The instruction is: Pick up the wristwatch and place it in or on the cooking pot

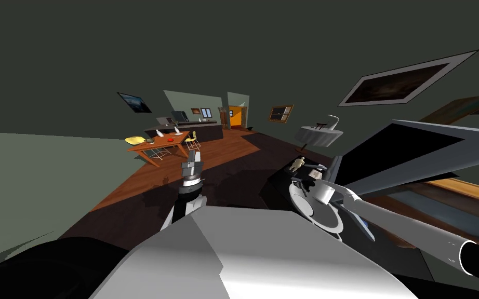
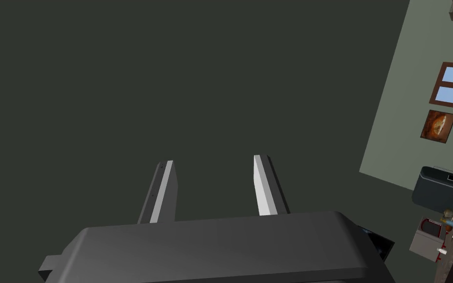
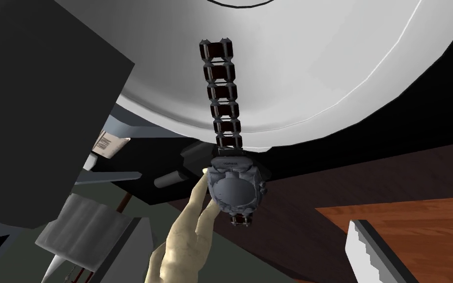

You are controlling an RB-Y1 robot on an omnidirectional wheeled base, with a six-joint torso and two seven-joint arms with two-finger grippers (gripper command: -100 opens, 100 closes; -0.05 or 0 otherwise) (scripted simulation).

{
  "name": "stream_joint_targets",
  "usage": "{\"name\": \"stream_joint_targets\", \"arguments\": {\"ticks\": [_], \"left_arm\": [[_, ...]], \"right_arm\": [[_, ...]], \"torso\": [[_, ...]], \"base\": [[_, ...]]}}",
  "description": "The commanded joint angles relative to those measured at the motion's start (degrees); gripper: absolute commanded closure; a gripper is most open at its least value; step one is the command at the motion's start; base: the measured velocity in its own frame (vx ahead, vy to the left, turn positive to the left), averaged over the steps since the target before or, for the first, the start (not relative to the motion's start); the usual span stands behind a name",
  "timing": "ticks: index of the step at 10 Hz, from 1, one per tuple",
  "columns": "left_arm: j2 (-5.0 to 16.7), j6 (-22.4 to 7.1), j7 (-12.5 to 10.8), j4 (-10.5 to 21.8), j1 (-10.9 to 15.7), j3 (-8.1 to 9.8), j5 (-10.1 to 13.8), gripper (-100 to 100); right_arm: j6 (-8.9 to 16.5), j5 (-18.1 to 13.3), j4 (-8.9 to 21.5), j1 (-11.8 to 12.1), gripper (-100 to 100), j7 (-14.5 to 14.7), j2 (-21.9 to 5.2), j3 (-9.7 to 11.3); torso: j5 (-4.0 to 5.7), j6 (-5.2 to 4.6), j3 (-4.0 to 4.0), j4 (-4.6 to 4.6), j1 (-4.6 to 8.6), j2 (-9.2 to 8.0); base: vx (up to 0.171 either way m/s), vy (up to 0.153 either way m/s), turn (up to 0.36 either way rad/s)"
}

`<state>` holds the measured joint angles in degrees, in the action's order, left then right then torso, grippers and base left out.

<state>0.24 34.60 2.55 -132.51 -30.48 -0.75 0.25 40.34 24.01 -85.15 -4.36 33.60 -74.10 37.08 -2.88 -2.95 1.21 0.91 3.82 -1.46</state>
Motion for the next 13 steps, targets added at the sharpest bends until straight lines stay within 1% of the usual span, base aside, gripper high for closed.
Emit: {"name": "stream_joint_targets", "arguments": {"ticks": [1, 2, 3, 4, 5, 6, 7, 8, 9, 10, 11, 12, 13], "left_arm": [[0.0, 0.0, 0.0, 0.0, 0.0, 0.0, 0.0, 0], [0.0, 0.0, 0.0, 0.0, 0.02, -0.01, 0.0, 0], [0.0, 0.0, 0.0, 0.0, 0.01, 0.0, 0.0, 0], [0.0, 0.0, 0.0, 0.0, 0.0, 0.0, 0.0, 0], [0.0, 0.0, 0.0, 0.0, 0.03, -0.01, 0.0, 0], [0.0, 0.0, 0.0, 0.0, 0.02, -0.01, 0.0, 0], [0.0, 0.0, 0.0, 0.0, 0.0, 0.0, 0.0, 0], [0.0, 0.0, 0.0, 0.0, 0.02, -0.01, 0.0, 0], [0.0, 0.0, 0.0, 0.0, 0.01, 0.0, 0.0, 0], [0.0, 0.0, 0.0, 0.0, 0.0, 0.0, 0.0, 0], [0.0, 0.0, 0.0, 0.0, 0.0, 0.0, 0.0, 0], [0.0, 0.0, 0.0, 0.0, 0.0, 0.0, 0.0, 0], [0.0, 0.0, 0.0, 0.0, -0.01, 0.0, 0.0, 0]], "right_arm": [[1.54, 2.86, 2.86, -2.86, -100, 2.86, 1.28, 0.54], [1.54, 4.63, 3.67, -4.54, -100, 4.33, 1.28, 0.54], [1.54, 6.41, 3.67, -5.06, -100, 5.07, 1.28, 0.54], [3.16, 8.17, 6.04, -7.35, -100, 7.15, 2.63, 1.1], [3.16, 10.03, 7.32, -9.09, -100, 8.77, 2.63, 1.1], [3.16, 12.1, 7.32, -9.98, -100, 9.93, 2.63, 1.1], [4.77, 14.04, 10.18, -12.42, -100, 12.24, 3.98, 1.66], [4.77, 15.82, 10.97, -13.95, -100, 13.72, 3.98, 1.66], [4.77, 17.39, 10.97, -14.91, -100, 14.79, 3.98, 1.66], [4.77, 18.62, 10.97, -14.91, -100, 14.79, 3.98, 1.66], [4.79, 17.58, 10.66, -14.49, -100, 14.26, 3.91, 1.62], [4.76, 17.78, 10.73, -14.55, 0, 14.46, 3.91, 1.62], [4.77, 17.75, 10.72, -14.55, 0, 14.44, 3.9, 1.62]], "torso": [[0.0, 0.0, 0.0, 0.0, 0.0, 0.0], [-0.01, 0.08, 0.1, 0.03, -0.08, -0.21], [-0.02, 0.03, 0.15, 0.06, -0.05, -0.27], [0.0, -0.01, 0.09, 0.03, 0.02, -0.16], [0.0, 0.06, 0.22, 0.07, -0.04, -0.42], [-0.02, 0.0, 0.26, 0.1, -0.09, -0.45], [-0.02, -0.02, 0.13, 0.06, -0.04, -0.21], [-0.02, 0.07, 0.17, 0.06, -0.11, -0.32], [-0.02, -0.02, 0.21, 0.08, -0.05, -0.36], [0.0, -0.04, 0.12, 0.05, 0.03, -0.19], [0.01, -0.03, 0.0, 0.0, 0.05, 0.01], [0.02, -0.02, -0.06, -0.03, 0.06, 0.09], [0.02, -0.02, -0.08, -0.04, 0.07, 0.12]], "base": [[-0.111, 0.018, 0.208], [-0.125, 0.006, 0.165], [-0.067, -0.007, 0.009], [-0.17, 0.008, 0.206], [-0.168, 0.028, 0.145], [-0.066, 0.017, -0.012], [-0.126, 0.026, 0.26], [-0.143, 0.013, 0.126], [-0.07, 0.003, -0.035], [-0.011, 0.003, -0.023], [0.0, 0.0, 0.0], [0.0, 0.0, 0.0], [0.0, 0.0, 0.0]]}}
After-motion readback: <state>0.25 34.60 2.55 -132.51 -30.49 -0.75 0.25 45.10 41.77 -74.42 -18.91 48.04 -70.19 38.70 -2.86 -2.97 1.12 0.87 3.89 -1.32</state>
